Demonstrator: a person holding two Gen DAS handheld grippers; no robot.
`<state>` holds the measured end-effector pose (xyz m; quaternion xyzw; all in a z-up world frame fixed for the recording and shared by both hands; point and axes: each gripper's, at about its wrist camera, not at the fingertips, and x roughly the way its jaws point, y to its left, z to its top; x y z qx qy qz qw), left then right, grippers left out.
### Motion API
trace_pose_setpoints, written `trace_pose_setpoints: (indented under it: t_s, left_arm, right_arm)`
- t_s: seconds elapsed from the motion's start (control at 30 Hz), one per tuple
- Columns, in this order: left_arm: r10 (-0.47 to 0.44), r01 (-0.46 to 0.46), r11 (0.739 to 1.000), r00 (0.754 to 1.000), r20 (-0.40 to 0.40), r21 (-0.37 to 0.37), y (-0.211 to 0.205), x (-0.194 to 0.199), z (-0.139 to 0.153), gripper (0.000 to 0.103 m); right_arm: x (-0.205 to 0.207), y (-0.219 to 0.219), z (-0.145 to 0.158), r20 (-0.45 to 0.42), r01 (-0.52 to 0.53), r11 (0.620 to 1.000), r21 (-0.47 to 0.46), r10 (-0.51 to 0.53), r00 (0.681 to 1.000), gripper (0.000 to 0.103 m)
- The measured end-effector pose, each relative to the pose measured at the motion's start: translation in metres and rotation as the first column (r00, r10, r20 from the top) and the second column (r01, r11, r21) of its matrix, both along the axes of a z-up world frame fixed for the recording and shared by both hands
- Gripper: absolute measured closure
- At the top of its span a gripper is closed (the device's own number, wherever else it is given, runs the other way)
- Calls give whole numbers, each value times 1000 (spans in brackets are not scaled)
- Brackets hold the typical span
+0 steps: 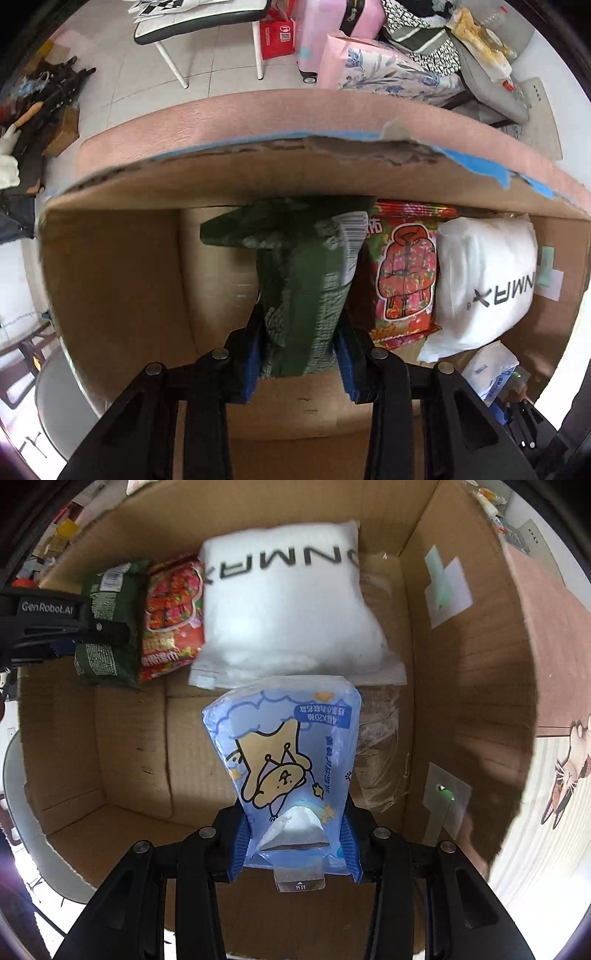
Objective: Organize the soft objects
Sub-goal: 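Lower both held items into the box and open both tools, then grasp the lilac sock with the left tool while the right tool grasps the orange seed bag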
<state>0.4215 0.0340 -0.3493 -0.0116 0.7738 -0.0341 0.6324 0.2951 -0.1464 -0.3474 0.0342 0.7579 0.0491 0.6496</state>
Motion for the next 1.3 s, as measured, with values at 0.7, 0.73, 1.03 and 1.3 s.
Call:
trace_pose_setpoints:
  t_s: [0.7, 0.73, 1.03, 1.3]
  left_arm:
    - [33, -26, 999, 960, 276, -27, 4, -84, 125, 2]
    - [32, -26, 999, 958, 285, -26, 4, -92, 127, 2]
    - [70, -64, 998, 921, 383, -28, 5, -162, 175, 2]
    - [62, -114, 989, 897, 437, 93, 11, -257, 188, 2]
  right_arm:
    - [-10, -5, 107, 204, 29, 996, -85, -11, 979, 0]
    - [-11, -4, 112, 224, 30, 996, -86, -10, 975, 0]
    - [-59, -4, 158, 347, 29, 999, -47, -11, 938, 0]
    - [-137, -17, 155, 353, -7, 1000, -13, 11, 935, 0]
